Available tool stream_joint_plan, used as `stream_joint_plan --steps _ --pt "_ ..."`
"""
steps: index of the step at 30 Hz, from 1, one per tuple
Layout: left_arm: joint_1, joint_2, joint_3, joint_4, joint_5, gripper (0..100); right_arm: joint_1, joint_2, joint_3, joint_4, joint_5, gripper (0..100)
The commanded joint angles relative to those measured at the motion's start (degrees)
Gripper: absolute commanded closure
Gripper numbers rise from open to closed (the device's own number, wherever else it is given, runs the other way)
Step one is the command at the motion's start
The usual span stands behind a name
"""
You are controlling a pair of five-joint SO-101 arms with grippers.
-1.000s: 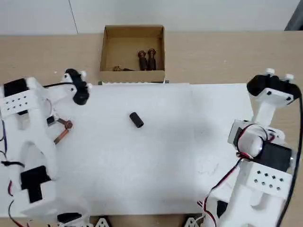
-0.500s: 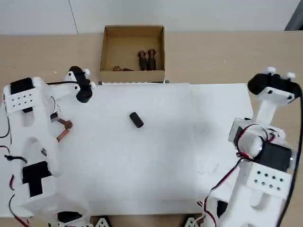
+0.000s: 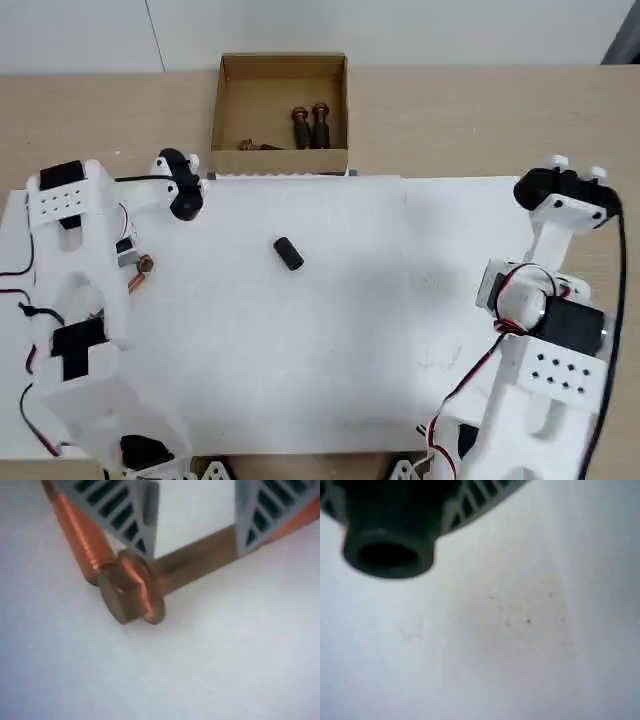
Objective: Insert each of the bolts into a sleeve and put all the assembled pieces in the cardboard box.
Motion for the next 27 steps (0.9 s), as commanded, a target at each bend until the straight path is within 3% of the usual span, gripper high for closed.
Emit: stream_joint_plan --steps 1,6,21,27 --pt "0.2 0.6 -2.7 -4.5 -21.7 89 0.4 -1.3 -0.4 -1.1 -0.5 99.5" --pt "-0.5 1.9 -2.7 -5.2 -21.7 89 0.4 -1.3 -0.4 -1.1 -0.5 99.5" --pt "-1.0 -5.6 -2.9 6.9 -21.9 89 0.4 -1.4 -0.4 -1.0 -0.6 99.5" --pt "-1.8 -4.9 -2.8 8.2 -21.8 89 0.4 -1.4 -0.5 -1.0 -0.6 99.5"
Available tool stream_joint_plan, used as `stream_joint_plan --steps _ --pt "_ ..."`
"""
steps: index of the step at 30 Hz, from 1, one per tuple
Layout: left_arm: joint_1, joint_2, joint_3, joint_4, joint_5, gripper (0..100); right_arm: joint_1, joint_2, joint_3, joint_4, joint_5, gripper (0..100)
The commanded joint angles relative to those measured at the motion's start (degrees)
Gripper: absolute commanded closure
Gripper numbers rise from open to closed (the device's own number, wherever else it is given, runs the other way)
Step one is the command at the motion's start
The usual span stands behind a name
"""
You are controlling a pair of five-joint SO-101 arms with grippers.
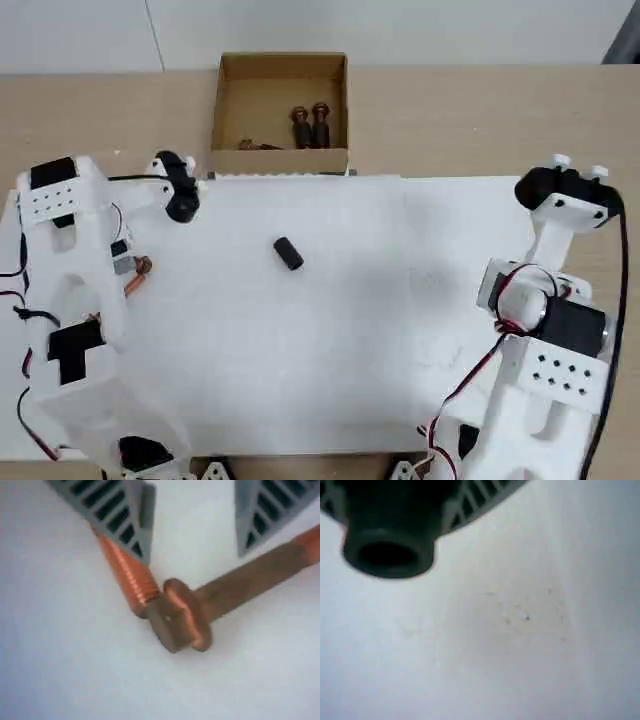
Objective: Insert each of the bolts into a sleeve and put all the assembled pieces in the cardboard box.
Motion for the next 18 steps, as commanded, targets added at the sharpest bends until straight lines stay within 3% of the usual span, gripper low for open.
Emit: stream_joint_plan --steps 1,18 --pt "-0.5 -3.1 -1.5 0.1 -21.8 89 0.4 -1.4 -0.5 -1.0 -0.6 99.5" --pt "-0.6 4.9 -1.8 -6.2 -20.4 89 0.4 -1.4 -0.5 -0.7 -0.5 99.5"
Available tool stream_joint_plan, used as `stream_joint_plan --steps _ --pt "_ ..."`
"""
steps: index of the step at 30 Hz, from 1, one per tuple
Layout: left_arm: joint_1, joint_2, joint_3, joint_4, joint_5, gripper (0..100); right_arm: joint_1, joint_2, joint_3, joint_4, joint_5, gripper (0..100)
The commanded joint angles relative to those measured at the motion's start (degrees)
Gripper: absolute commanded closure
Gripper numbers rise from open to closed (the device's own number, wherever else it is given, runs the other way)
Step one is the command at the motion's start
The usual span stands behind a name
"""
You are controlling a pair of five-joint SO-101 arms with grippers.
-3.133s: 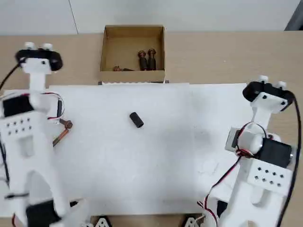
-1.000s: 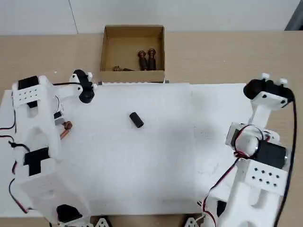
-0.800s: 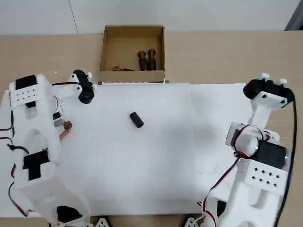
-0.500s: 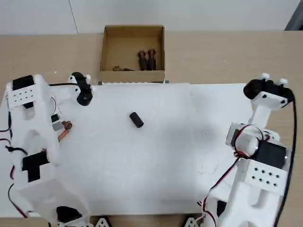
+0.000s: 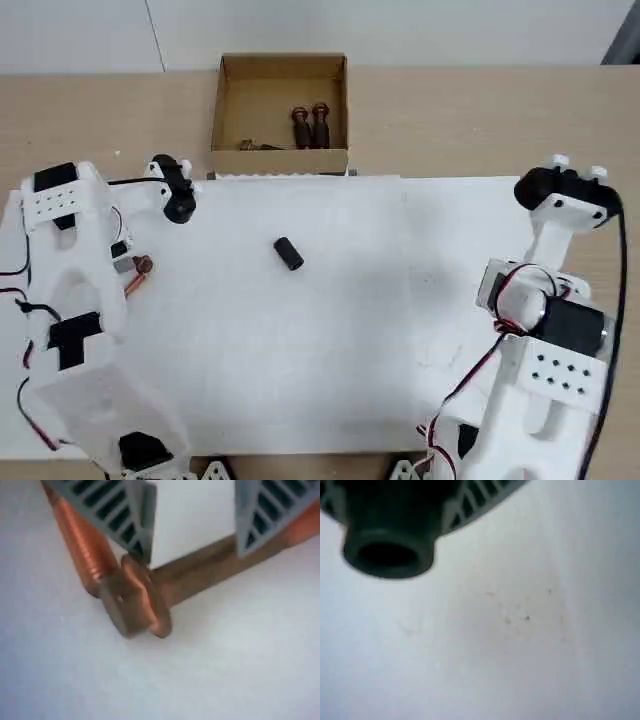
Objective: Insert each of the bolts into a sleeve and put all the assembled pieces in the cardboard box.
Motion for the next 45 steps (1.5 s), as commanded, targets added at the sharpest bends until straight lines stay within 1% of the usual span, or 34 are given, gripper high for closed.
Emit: stream_joint_plan --steps 1,4,7,12,27,34,41,45 --pt "-0.1 0.3 -1.8 -0.9 -20.7 89 0.4 -1.4 -0.5 -0.7 -0.5 99.5" --pt "-0.1 1.3 -1.8 -1.4 -20.7 89 0.4 -1.4 -0.5 -0.6 -0.5 99.5" --pt "-0.1 2.4 -1.8 -3.6 -20.6 89 0.4 -1.4 -0.5 -0.5 -0.5 99.5" --pt "0.5 3.6 -1.8 -6.2 -18.8 89 0.4 -1.4 -0.5 -0.5 -0.5 99.5" --pt "5.5 4.2 -1.8 -5.6 -18.5 89 0.3 -1.4 -0.5 -0.5 -0.5 99.5" --pt "6.6 4.3 -1.8 -3.8 -18.5 89 0.3 -1.4 -0.5 -0.5 -0.5 99.5" --pt "6.6 4.3 -1.8 -3.8 -18.5 97 0.3 -1.4 -0.5 -0.5 -0.5 99.5" --pt "6.6 4.3 -1.8 -3.8 -18.5 99 0.3 -1.4 -0.5 -0.5 -0.5 99.5"
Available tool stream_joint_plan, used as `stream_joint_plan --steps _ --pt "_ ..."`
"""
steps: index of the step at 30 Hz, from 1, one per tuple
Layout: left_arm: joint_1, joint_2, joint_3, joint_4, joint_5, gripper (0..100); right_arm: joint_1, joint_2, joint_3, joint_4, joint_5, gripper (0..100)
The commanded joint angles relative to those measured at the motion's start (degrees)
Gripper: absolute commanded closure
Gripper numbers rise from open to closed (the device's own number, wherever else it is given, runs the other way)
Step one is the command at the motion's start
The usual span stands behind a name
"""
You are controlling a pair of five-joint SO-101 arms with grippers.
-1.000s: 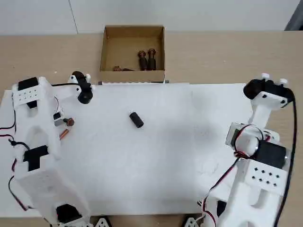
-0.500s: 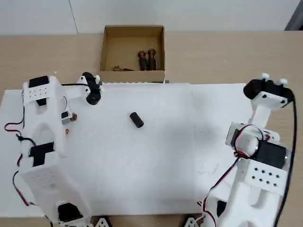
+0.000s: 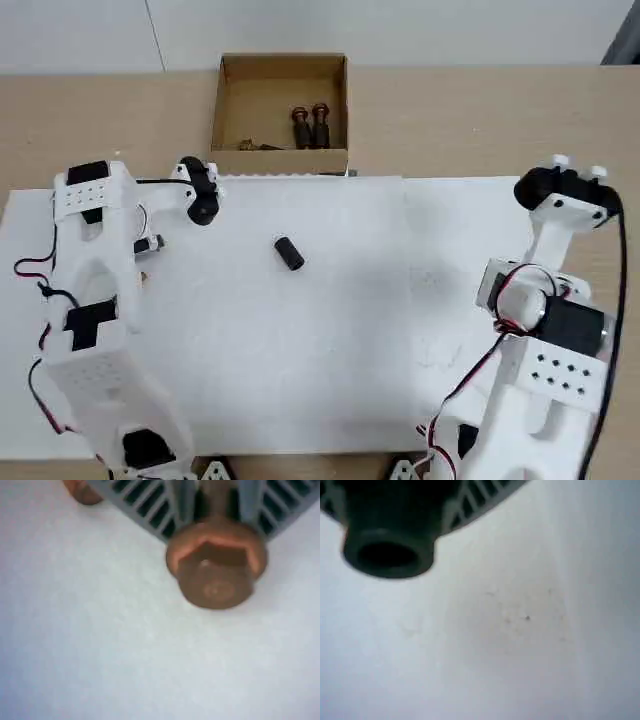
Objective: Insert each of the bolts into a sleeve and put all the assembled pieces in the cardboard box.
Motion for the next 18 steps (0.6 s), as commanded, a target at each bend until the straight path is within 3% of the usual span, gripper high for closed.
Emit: stream_joint_plan --steps 1,10,18 --pt "1.1 -0.4 -0.6 0.4 -18.5 99 0.3 -1.4 -0.5 -0.5 -0.5 99.5" --pt "1.2 -1.0 -2.5 1.2 -18.4 99 0.3 -1.5 -0.6 -0.5 -0.4 99.5" --pt "4.1 -0.9 -22.6 17.8 -9.4 99 0.2 -4.3 -4.0 0.7 -0.3 99.5"
